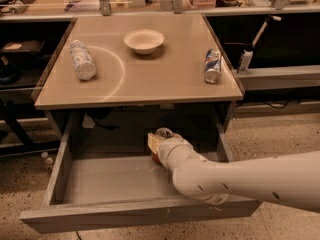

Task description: Place coke can into top drawer

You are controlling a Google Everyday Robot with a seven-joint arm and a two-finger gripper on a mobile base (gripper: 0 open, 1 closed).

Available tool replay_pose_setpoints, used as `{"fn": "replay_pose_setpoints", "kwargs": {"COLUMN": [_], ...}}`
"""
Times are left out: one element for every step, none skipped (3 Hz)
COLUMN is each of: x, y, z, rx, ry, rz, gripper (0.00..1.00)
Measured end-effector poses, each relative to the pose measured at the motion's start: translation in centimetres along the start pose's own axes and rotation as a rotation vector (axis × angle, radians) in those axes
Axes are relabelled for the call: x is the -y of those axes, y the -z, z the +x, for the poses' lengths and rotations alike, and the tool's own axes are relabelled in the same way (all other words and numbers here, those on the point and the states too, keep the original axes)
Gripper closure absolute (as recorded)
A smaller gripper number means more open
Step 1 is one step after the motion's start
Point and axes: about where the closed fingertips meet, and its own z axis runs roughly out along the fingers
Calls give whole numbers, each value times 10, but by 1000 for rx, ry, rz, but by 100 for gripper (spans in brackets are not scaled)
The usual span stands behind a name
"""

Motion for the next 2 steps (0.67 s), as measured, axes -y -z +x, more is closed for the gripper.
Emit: {"fn": "replay_pose_setpoints", "kwargs": {"x": [0, 0], "y": [0, 0], "z": [0, 0], "rx": [0, 0], "ry": [0, 0], "rz": [0, 0], "gripper": [34, 11]}}
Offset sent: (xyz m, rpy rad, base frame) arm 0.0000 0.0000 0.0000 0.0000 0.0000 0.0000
